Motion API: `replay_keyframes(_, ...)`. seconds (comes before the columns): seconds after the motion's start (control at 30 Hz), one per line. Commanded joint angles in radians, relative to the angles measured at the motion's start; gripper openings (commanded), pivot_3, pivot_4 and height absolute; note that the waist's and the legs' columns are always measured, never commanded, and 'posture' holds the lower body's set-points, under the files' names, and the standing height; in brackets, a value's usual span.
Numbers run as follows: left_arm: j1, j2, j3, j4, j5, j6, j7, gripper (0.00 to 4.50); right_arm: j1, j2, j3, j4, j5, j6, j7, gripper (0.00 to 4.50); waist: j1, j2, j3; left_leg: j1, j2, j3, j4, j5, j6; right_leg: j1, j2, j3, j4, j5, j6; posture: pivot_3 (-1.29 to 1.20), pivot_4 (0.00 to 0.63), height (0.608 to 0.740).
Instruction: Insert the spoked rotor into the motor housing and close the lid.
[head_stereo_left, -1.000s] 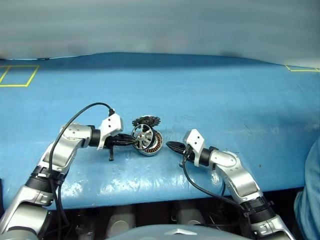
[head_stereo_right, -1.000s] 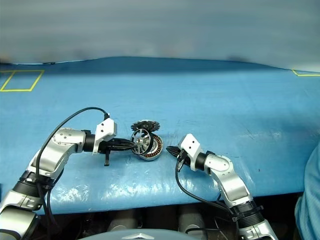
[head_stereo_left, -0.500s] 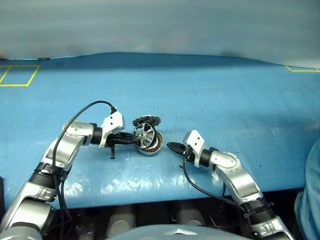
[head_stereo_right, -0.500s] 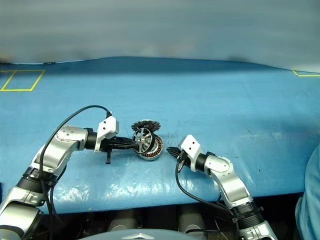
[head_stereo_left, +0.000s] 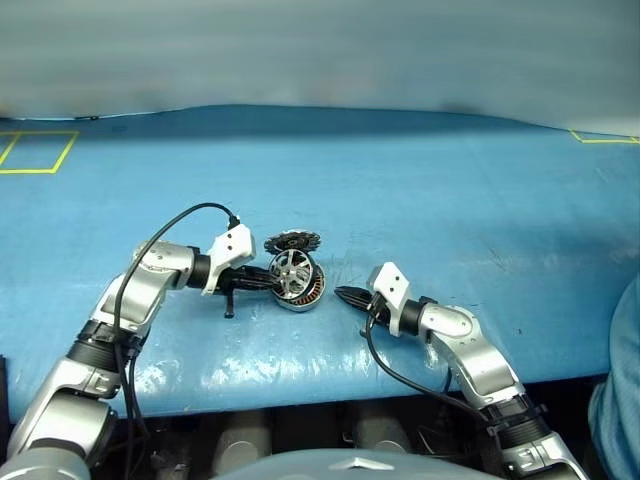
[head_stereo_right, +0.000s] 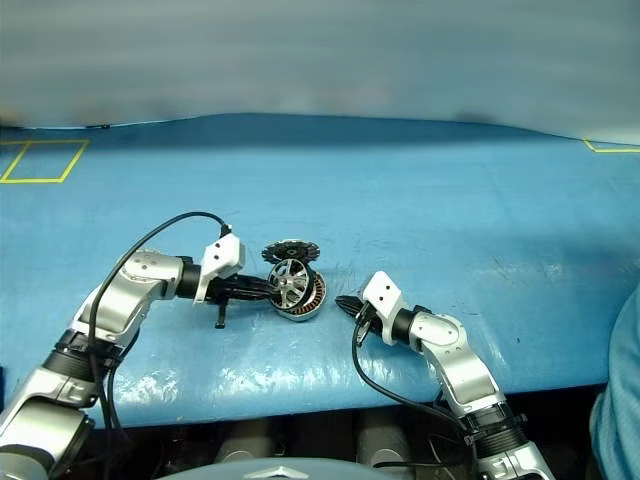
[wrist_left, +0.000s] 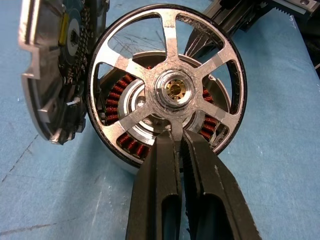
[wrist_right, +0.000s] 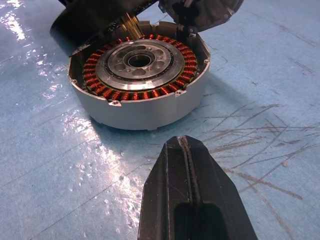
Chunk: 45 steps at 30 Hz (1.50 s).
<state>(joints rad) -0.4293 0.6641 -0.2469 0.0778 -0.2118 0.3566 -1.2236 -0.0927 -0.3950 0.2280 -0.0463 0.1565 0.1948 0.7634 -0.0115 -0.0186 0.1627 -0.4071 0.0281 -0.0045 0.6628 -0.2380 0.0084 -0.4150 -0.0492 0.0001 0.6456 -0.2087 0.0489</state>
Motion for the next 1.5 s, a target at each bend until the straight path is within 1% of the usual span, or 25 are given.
replay_keyframes(0.03, -0.021, -0.008, -0.003, 0.002, 0.010, -0.024, -0.003, 0.06, 0.002, -0.001, -0.009, -0.013, -0.002, -0.025, -0.002, 0.00, 0.000, 0.000, 0.000, 0.000, 0.000, 0.000, 0.000, 0.000, 0.000, 0.000, 0.000, 0.000, 0.000, 0.000, 0.000, 0.00, 0.150, 0.740)
replay_keyframes(0.17, -0.025, -0.015, -0.006, 0.011, 0.020, -0.032, -0.002, 0.06, 0.001, 0.001, -0.011, -0.007, -0.005, -0.030, -0.001, 0.00, 0.000, 0.000, 0.000, 0.000, 0.000, 0.000, 0.000, 0.000, 0.000, 0.000, 0.000, 0.000, 0.000, 0.000, 0.000, 0.00, 0.150, 0.740)
replay_keyframes(0.23, -0.029, -0.015, -0.007, 0.018, 0.038, -0.056, 0.009, 0.59, 0.001, 0.001, -0.012, -0.004, -0.005, -0.031, 0.000, 0.00, 0.000, 0.000, 0.000, 0.000, 0.000, 0.000, 0.000, 0.000, 0.000, 0.000, 0.000, 0.000, 0.000, 0.000, 0.000, 0.00, 0.150, 0.740)
replay_keyframes(0.27, -0.031, -0.017, -0.005, 0.020, 0.042, -0.057, 0.018, 0.78, 0.001, 0.001, -0.013, -0.003, -0.006, -0.032, -0.001, 0.00, 0.000, 0.000, 0.000, 0.000, 0.000, 0.000, 0.000, 0.000, 0.000, 0.000, 0.000, 0.000, 0.000, 0.000, 0.000, 0.00, 0.150, 0.740)
replay_keyframes(0.33, -0.033, -0.021, 0.000, 0.013, 0.032, -0.042, 0.014, 1.37, 0.002, 0.000, -0.013, -0.003, -0.006, -0.032, 0.000, 0.00, 0.000, 0.000, 0.000, 0.000, 0.000, 0.000, 0.000, 0.000, 0.000, 0.000, 0.000, 0.000, 0.000, 0.000, 0.000, 0.00, 0.150, 0.740)
replay_keyframes(0.5, -0.026, -0.022, 0.019, -0.004, 0.017, -0.045, 0.021, 1.37, 0.000, 0.001, -0.012, 0.001, -0.007, -0.034, 0.001, 0.00, 0.000, 0.000, 0.000, 0.000, 0.000, 0.000, 0.000, 0.000, 0.000, 0.000, 0.000, 0.000, 0.000, 0.000, 0.000, 0.00, 0.150, 0.740)
replay_keyframes(0.67, 0.018, -0.002, 0.061, -0.058, -0.015, -0.046, 0.022, 1.37, -0.001, 0.009, -0.021, 0.001, 0.003, -0.042, 0.000, 0.00, -0.003, 0.000, 0.000, 0.000, 0.000, 0.000, 0.000, 0.000, 0.000, 0.000, 0.000, 0.000, 0.000, 0.000, 0.000, 0.00, 0.150, 0.740)
replay_keyframes(0.83, 0.099, 0.027, 0.110, -0.139, -0.056, -0.037, 0.032, 1.37, -0.013, 0.018, -0.031, -0.020, 0.022, -0.035, 0.004, 0.00, -0.001, 0.000, 0.000, 0.000, 0.000, 0.000, 0.000, 0.000, 0.000, 0.000, 0.000, 0.001, 0.000, 0.000, 0.000, 0.00, 0.150, 0.740)
replay_keyframes(0.97, 0.212, 0.062, 0.163, -0.213, -0.085, -0.036, 0.051, 1.37, -0.037, 0.039, -0.029, -0.074, 0.067, -0.022, 0.026, 0.00, -0.005, 0.000, 0.000, 0.001, 0.001, 0.000, 0.000, 0.000, 0.000, 0.000, 0.000, 0.001, 0.000, 0.000, 0.000, 0.00, 0.150, 0.740)
replay_keyframes(1.13, 0.302, 0.074, 0.184, -0.229, -0.083, -0.053, 0.081, 1.37, -0.093, 0.073, 0.032, -0.068, 0.060, -0.025, 0.058, 0.00, -0.002, 0.000, 0.000, 0.002, 0.001, 0.001, 0.000, 0.000, 0.000, 0.001, 0.000, 0.001, 0.001, 0.000, -0.001, 0.00, 0.150, 0.740)
replay_keyframes(1.27, 0.318, 0.061, 0.187, -0.224, -0.078, -0.065, 0.112, 1.37, -0.126, 0.098, 0.068, -0.044, 0.056, -0.028, 0.076, 0.00, 0.003, 0.000, 0.000, 0.003, 0.001, 0.001, 0.000, 0.000, 0.000, 0.002, 0.000, 0.001, 0.000, 0.000, -0.001, 0.00, 0.150, 0.740)
replay_keyframes(1.4, 0.325, 0.054, 0.182, -0.214, -0.076, -0.070, 0.135, 1.37, -0.169, 0.142, 0.138, -0.003, 0.031, -0.033, 0.094, 0.00, -0.001, 0.000, 0.000, 0.003, 0.001, 0.001, -0.001, 0.000, 0.000, 0.001, 0.000, 0.001, 0.000, 0.000, -0.001, 0.00, 0.150, 0.740)
replay_keyframes(1.5, 0.325, 0.051, 0.184, -0.212, -0.079, -0.072, 0.147, 1.37, -0.189, 0.140, 0.167, 0.055, -0.035, -0.043, 0.068, 0.00, -0.001, 0.000, 0.000, 0.003, 0.002, 0.001, -0.001, 0.000, 0.000, 0.001, 0.001, 0.001, 0.001, 0.000, -0.001, 0.00, 0.150, 0.740)
